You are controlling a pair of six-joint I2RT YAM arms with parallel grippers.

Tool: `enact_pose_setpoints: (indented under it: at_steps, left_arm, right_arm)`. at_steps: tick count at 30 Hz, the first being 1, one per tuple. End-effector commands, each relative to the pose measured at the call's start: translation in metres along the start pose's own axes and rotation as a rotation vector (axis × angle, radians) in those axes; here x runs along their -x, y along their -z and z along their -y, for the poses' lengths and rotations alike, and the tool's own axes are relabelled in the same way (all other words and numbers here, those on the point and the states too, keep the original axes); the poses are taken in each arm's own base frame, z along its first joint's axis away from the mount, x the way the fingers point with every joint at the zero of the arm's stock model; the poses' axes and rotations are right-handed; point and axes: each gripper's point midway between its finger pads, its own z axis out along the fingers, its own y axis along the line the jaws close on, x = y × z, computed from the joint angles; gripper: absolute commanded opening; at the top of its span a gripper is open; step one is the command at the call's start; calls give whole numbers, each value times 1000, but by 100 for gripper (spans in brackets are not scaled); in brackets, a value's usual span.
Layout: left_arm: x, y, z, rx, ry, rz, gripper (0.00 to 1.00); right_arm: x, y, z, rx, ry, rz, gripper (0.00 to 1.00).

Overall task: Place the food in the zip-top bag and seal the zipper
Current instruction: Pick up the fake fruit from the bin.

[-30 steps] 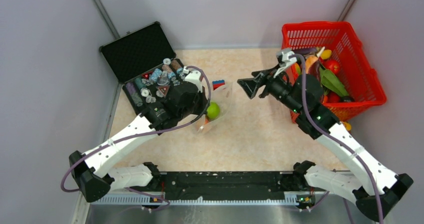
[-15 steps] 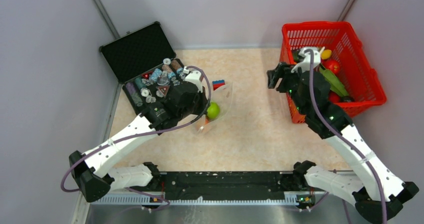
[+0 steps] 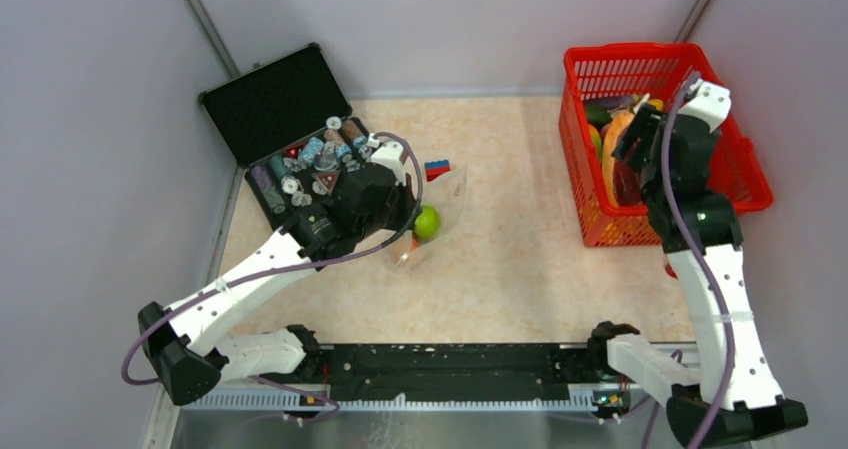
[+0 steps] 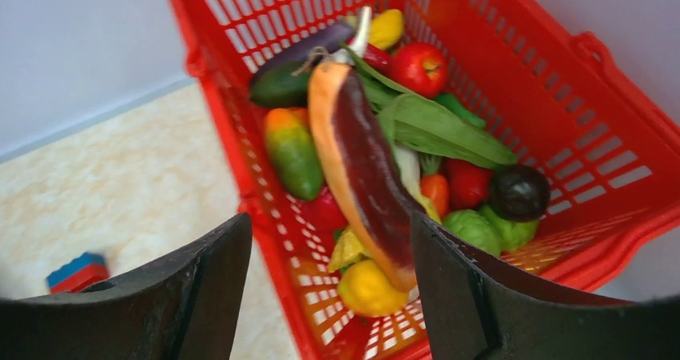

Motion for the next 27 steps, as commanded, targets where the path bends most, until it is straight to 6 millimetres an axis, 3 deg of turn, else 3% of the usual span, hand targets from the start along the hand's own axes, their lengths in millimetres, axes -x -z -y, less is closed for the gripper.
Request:
enact_pose_setpoints:
  at_steps: [1,14,19,21,24,27]
  left_arm:
    - [18,3,10,-43,8,59,0]
    - [21,6,2,-10,-46,75,0]
    - [18,4,-2,5,-43,71,0]
    - [19,3,-3,11,-48,77,0]
    - [22,2,-4,22,-63,87,0]
    - [25,0,-7,37,-66,95,0]
  right_arm:
    - [0,-16,14,1,-1,-79,71]
    - [-22,-90,54,-91,-163,-179,74]
    - [-10,-117,53,-48,-187,-119,76]
    - [-1,-134,36,56,-166,-99,76]
    - [-8,-157,-15,356,-106,-187,78]
    - [-7,-180,-38,462,-178,-226,74]
